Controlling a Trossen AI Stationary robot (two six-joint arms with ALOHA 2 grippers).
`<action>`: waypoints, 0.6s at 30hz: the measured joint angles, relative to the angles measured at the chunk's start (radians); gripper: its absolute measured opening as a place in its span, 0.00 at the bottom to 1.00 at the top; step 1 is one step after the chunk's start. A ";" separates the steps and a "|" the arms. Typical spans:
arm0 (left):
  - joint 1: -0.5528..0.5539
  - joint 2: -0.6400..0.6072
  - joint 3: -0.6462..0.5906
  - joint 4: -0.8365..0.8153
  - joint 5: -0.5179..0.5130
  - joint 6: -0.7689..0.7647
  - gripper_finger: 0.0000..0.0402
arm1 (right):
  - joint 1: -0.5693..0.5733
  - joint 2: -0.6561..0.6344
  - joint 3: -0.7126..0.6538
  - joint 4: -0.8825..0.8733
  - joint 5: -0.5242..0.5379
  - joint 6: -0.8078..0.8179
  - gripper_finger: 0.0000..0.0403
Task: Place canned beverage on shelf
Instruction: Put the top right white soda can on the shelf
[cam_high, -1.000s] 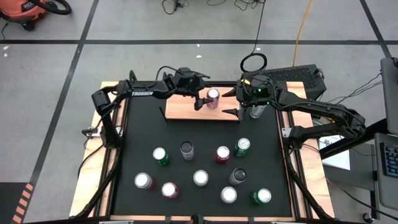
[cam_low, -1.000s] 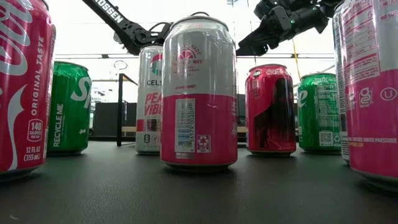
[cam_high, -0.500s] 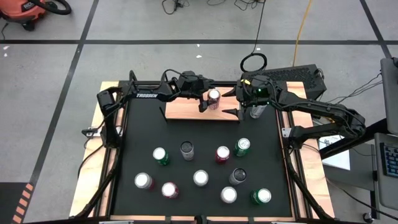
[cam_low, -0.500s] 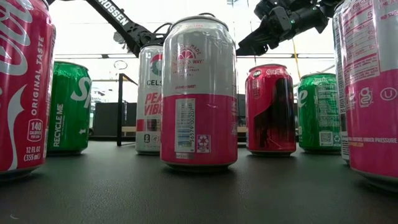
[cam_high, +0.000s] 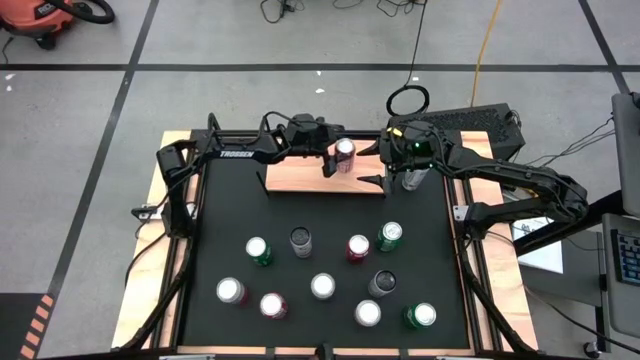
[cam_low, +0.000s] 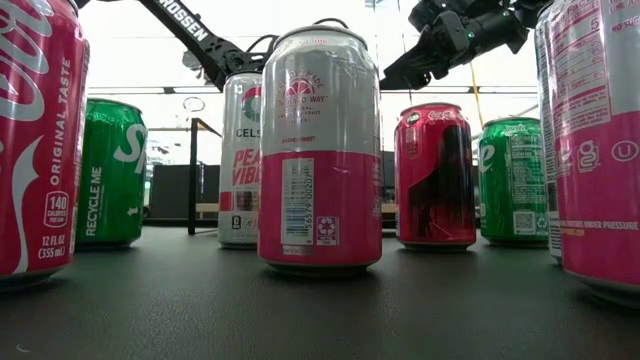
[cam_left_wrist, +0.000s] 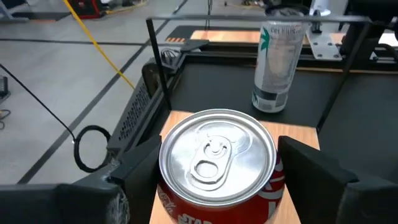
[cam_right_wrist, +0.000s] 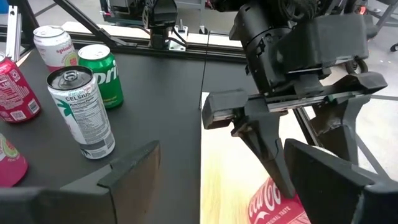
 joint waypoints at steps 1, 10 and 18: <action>-0.001 0.000 0.000 0.010 0.000 0.000 0.69 | 0.000 0.000 0.000 0.000 0.000 0.000 0.79; 0.002 0.000 0.065 -0.005 -0.010 -0.009 0.69 | 0.000 -0.016 0.000 0.001 0.002 -0.011 0.79; 0.035 0.016 0.164 -0.045 -0.006 0.021 0.69 | 0.000 -0.120 0.000 -0.004 0.002 -0.026 0.79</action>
